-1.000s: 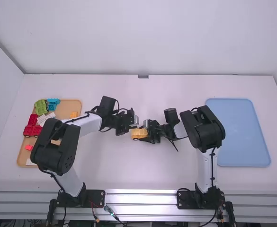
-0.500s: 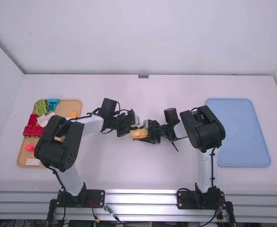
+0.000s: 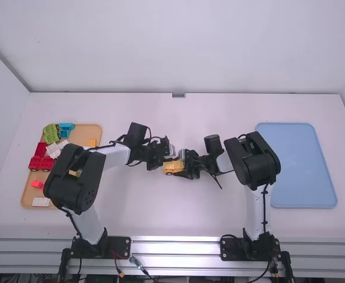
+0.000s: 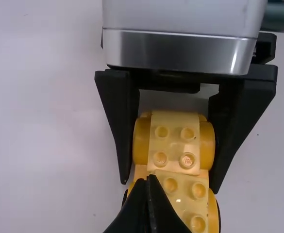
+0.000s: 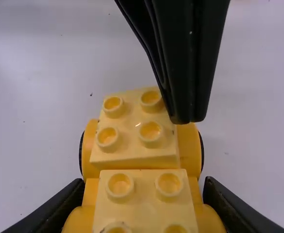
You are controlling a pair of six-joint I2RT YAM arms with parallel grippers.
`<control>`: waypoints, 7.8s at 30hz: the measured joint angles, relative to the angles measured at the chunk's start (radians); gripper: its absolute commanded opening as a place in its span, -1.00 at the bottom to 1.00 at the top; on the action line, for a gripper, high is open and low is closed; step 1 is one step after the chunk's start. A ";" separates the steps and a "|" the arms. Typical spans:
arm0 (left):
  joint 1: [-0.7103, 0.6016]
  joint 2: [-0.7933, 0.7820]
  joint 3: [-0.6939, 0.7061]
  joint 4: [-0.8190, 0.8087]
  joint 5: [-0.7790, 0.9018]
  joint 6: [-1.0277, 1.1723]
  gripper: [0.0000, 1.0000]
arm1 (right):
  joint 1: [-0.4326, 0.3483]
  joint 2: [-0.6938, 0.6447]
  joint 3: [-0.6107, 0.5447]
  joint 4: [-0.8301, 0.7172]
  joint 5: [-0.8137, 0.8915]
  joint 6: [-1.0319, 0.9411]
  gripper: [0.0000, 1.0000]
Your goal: Assemble lego blocks to make yellow taxi
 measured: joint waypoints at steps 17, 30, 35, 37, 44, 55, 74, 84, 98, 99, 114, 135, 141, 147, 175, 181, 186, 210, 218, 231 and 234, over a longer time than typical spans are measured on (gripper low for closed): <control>-0.002 -0.034 0.006 -0.061 -0.128 -0.089 -0.95 | 0.000 0.000 0.000 0.000 -0.001 0.001 -0.07; -0.004 -0.034 0.006 -0.033 -0.074 -0.090 -0.90 | 0.000 0.000 0.000 0.001 -0.001 0.001 -0.07; -0.004 -0.034 0.006 -0.024 -0.074 -0.093 -0.46 | 0.000 0.000 0.000 0.001 -0.001 0.001 -0.07; -0.004 -0.034 0.006 -0.024 -0.073 -0.096 -0.21 | 0.000 0.000 0.000 0.001 0.000 0.001 -0.07; -0.004 -0.034 0.006 -0.020 -0.074 -0.104 0.98 | 0.000 0.000 0.000 0.000 -0.001 0.001 -0.06; 0.042 -0.068 0.017 -0.243 -0.087 0.024 0.98 | 0.000 0.000 0.000 0.008 -0.001 0.003 -0.05; 0.275 0.117 0.041 -0.274 0.108 0.470 0.97 | 0.000 0.000 0.027 -0.045 -0.001 0.058 0.00; 0.269 0.159 0.049 -0.230 0.156 0.481 0.33 | 0.000 0.000 0.039 -0.053 0.015 0.058 -0.01; 0.268 0.159 0.029 -0.196 0.160 0.481 0.18 | 0.000 0.000 0.039 -0.053 0.018 0.056 0.00; 0.264 0.159 0.021 -0.196 0.159 0.480 0.14 | 0.000 0.000 0.039 -0.053 0.018 0.061 0.00; 0.230 0.159 0.013 -0.156 0.108 0.426 -0.24 | 0.000 0.000 0.040 -0.053 0.018 0.056 0.00; 0.199 0.153 0.097 -0.192 0.096 0.303 -0.52 | 0.000 0.000 0.040 -0.053 0.019 0.057 0.01; 0.129 0.110 0.107 -0.194 0.056 0.237 -0.57 | 0.000 0.000 0.040 -0.053 0.029 0.058 0.00; 0.058 0.084 0.107 -0.193 0.046 0.204 -0.62 | 0.000 0.000 0.043 -0.070 0.041 0.025 -0.06; -0.006 0.070 0.080 -0.109 0.028 0.118 -0.77 | -0.006 0.000 0.013 0.009 0.050 -0.003 -0.07; -0.005 0.063 0.080 -0.125 -0.045 0.108 -0.79 | -0.006 0.000 0.013 0.008 0.051 -0.006 -0.07; -0.005 0.062 0.080 -0.121 -0.050 0.108 -0.80 | -0.006 0.000 0.013 0.007 0.049 -0.006 -0.05; -0.006 0.084 0.043 -0.019 0.022 0.148 0.21 | -0.006 0.000 0.013 0.008 0.041 -0.006 -0.05; -0.006 0.084 0.023 0.033 0.039 0.130 0.80 | -0.005 0.000 0.013 0.008 0.041 -0.006 -0.04; 0.029 -0.054 0.076 -0.147 0.040 0.110 -0.95 | -0.006 0.000 0.013 0.006 0.040 -0.006 -0.03; 0.030 -0.056 0.083 -0.146 0.041 0.077 -0.96 | -0.006 0.000 0.013 0.006 0.040 -0.007 -0.03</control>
